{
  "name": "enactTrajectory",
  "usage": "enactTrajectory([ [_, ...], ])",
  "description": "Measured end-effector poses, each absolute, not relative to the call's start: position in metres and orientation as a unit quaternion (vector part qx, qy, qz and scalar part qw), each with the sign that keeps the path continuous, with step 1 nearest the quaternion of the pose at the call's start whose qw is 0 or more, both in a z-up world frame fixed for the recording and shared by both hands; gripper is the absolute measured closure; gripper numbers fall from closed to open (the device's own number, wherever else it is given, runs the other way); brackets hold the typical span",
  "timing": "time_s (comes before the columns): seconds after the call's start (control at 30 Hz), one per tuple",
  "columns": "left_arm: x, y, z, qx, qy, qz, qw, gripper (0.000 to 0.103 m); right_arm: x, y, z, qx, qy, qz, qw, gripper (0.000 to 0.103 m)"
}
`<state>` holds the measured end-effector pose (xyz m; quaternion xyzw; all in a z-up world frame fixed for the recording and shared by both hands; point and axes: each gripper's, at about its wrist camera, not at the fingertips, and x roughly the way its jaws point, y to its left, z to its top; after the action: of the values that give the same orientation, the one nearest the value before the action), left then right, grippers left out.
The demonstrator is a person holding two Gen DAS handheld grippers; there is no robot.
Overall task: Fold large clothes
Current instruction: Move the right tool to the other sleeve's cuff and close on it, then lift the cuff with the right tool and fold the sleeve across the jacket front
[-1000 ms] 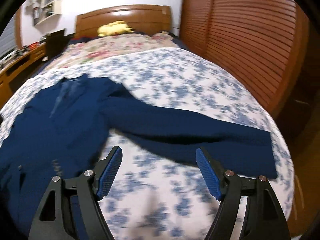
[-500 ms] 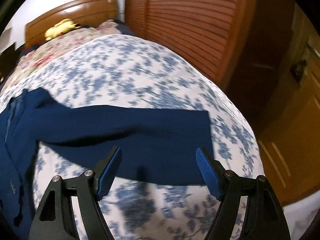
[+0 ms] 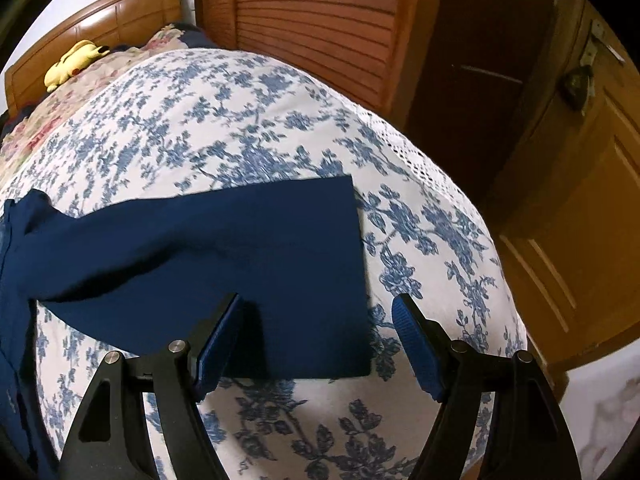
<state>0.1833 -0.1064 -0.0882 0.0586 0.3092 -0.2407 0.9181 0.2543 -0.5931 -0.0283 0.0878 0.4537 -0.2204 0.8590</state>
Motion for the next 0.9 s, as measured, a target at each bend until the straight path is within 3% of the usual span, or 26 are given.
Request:
enactTrajectory([
  [0.23,0.183,-0.108,-0.089,0.063,0.310,-0.237,0.919,0.065,0.252,-0.598,-0.031,0.105,0.451,-0.205,0.862,0.028],
  [0.37,0.185,-0.108,-0.090,0.063,0.312,-0.235,0.919,0.065,0.254,-0.586,-0.030,0.074,0.453,-0.191,0.867,0.051],
  [0.43,0.185,-0.108,-0.090,0.063,0.312,-0.234,0.919,0.065,0.255,-0.582,-0.029,0.077,0.457,-0.170,0.870,0.076],
  [0.5,0.185,-0.107,-0.090,0.063,0.312,-0.234,0.919,0.065,0.257,-0.576,-0.025,0.076,0.459,-0.153,0.872,0.086],
  [0.9,0.183,-0.089,-0.082,0.056,0.304,-0.223,0.925,0.065,0.246,-0.488,0.104,-0.008,0.324,-0.087,0.942,0.090],
])
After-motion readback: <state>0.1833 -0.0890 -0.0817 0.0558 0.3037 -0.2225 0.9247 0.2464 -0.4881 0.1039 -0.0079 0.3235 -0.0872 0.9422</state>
